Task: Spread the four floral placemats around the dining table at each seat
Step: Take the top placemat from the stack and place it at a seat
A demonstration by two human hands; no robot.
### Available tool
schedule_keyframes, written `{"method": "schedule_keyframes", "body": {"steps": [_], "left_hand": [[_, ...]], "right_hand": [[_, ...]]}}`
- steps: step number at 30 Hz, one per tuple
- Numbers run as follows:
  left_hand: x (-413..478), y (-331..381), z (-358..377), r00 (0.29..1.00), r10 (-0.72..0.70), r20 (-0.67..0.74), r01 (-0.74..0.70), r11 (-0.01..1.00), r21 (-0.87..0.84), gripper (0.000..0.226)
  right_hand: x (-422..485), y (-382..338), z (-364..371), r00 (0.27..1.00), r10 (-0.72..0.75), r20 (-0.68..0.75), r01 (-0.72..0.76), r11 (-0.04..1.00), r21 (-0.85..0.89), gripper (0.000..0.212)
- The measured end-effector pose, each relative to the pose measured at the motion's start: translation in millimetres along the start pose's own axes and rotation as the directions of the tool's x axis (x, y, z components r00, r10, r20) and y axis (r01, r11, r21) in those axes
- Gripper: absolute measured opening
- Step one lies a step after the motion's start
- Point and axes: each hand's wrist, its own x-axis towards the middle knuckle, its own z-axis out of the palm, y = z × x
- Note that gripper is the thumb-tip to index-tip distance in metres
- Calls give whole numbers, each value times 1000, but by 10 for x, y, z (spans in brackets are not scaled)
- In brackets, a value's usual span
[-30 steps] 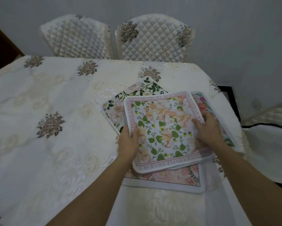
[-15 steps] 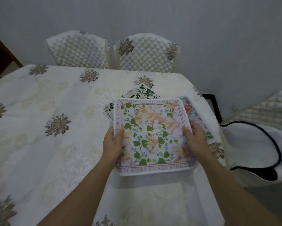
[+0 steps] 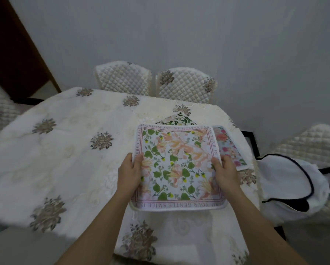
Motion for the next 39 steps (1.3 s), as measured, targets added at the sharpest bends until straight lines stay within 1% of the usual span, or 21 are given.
{"method": "schedule_keyframes", "body": {"steps": [4, 9, 12, 15, 18, 21, 27, 30, 35, 39], "left_hand": [[-318, 18, -327, 994, 11, -111, -6, 999, 46, 43], [-778, -175, -780, 963, -24, -268, 45, 996, 71, 35], [-1052, -293, -1083, 935, -63, -350, 84, 995, 46, 34], [-1317, -382, -1406, 892, -105, -440, 98, 994, -38, 31], [-1569, -495, -1764, 831, -138, -539, 120, 990, -69, 26], [-1785, -637, -2142, 767, -194, -612, 136, 981, -140, 25], [-2044, -1020, -2980, 676, -246, -694, 142, 969, -204, 24], [-2082, -1229, -3441, 648, -251, -719, 130, 967, -221, 21], [-2010, -1576, -4295, 638, -264, -724, 136, 963, -232, 22], [-1842, -1807, -4922, 643, -274, -715, 163, 961, -222, 24]], "right_hand": [[-184, -92, 134, 993, -61, 105, 61, 998, -3, 15], [-467, -191, 425, 957, -94, 276, 98, 995, 2, 18], [-679, -277, 656, 925, -125, 360, 137, 991, -9, 19], [-900, -417, 937, 884, -161, 440, 184, 983, -10, 18], [-1139, -592, 1277, 830, -180, 528, 216, 976, -7, 20], [-1393, -786, 1658, 768, -215, 603, 262, 965, 12, 19], [-1984, -1077, 2512, 689, -272, 671, 333, 942, 40, 16], [-2287, -1215, 2977, 672, -264, 692, 324, 945, 46, 15], [-2777, -1441, 3760, 664, -250, 705, 322, 946, 32, 14], [-3066, -1652, 4280, 686, -247, 684, 329, 944, 11, 16]]}}
